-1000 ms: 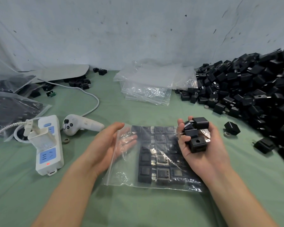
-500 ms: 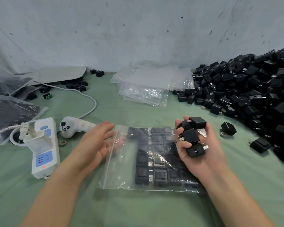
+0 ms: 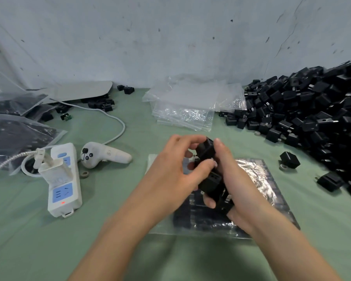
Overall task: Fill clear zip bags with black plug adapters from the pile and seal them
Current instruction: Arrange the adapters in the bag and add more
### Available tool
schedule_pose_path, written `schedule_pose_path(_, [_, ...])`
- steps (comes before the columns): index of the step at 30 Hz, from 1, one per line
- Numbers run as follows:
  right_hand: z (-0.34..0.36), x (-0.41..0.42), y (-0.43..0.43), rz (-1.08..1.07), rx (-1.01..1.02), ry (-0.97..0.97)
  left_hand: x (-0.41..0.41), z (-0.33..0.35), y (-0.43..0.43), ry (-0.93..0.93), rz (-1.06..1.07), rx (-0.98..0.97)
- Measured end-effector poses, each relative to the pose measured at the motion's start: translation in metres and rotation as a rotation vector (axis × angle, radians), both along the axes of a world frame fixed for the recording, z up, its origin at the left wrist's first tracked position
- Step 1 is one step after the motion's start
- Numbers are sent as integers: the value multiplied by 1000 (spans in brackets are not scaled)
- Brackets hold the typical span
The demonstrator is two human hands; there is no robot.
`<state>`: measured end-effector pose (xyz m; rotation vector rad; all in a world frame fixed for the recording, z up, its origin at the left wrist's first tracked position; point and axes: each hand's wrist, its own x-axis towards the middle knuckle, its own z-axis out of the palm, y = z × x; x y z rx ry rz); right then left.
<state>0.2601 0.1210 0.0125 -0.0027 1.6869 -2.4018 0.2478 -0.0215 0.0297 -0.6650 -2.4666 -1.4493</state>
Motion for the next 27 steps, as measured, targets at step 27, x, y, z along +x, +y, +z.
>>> schedule_pose_path(27, [-19,-8,25,-61,-230,-168,-25,-45,-89,-623,493,74])
